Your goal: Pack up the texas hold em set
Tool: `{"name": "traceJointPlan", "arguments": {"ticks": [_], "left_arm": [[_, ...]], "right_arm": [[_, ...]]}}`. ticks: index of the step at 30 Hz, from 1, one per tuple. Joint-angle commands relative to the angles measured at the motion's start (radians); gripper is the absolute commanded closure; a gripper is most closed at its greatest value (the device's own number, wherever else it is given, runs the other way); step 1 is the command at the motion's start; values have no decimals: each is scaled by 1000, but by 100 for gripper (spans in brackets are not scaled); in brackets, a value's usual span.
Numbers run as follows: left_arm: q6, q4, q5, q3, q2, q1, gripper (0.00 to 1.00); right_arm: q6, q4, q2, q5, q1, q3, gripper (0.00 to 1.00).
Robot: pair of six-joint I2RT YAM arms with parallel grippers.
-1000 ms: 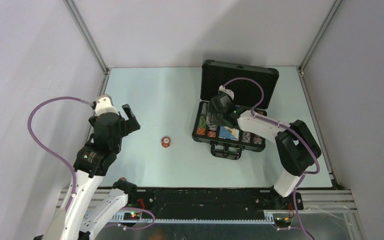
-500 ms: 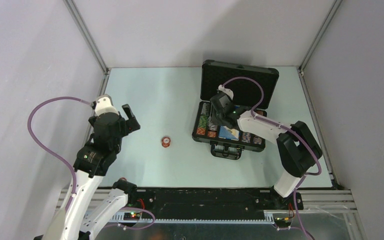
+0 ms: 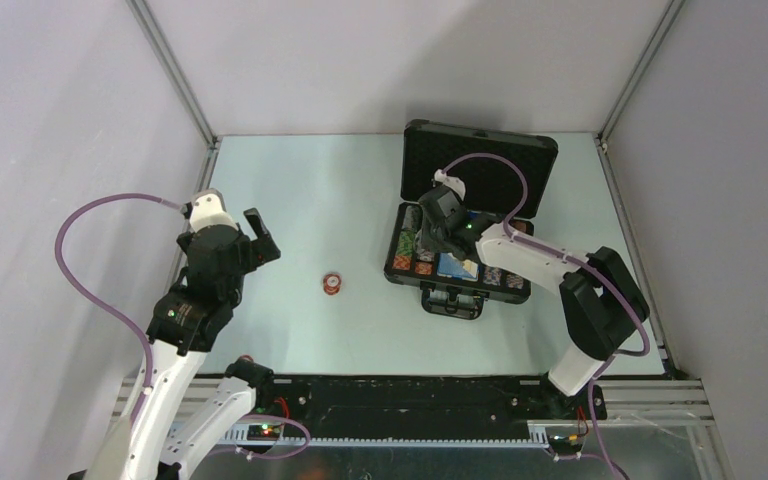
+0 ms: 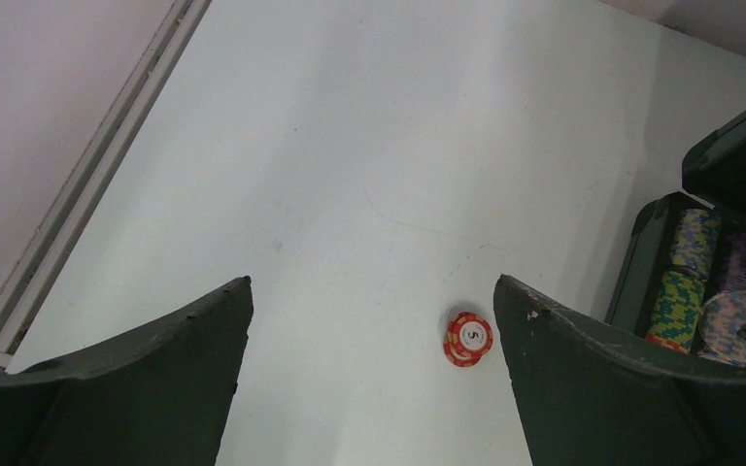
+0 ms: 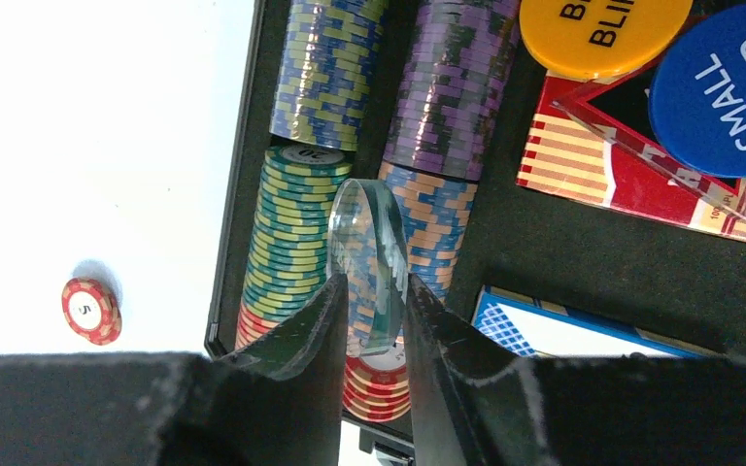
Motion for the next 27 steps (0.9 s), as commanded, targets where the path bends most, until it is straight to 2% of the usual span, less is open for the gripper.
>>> {"name": "traceJointPlan", "arguments": {"ticks": [1,7,15,18,23,27], "left_arm": [[15,31,11,-6,-1,7,2],[14,31,11,-5,-1,7,2],[14,30,11,-6,-1,8,2],[14,31,12,-6,-1,8,2],[14,31,12,-4,-2,9,2],[14,31,12,-5,-2,8,2]], "right_arm": [[-15,9,-37,37,11,14,72],[-22,37,-34,48,9,14,84],[-6,99,-12,-3,-16,14,87],[-3,107,-5,-12,-20,14,76],[-8,109,-2,-8,-23,13,87],[-3,116,8,-30,-31,14,76]]}}
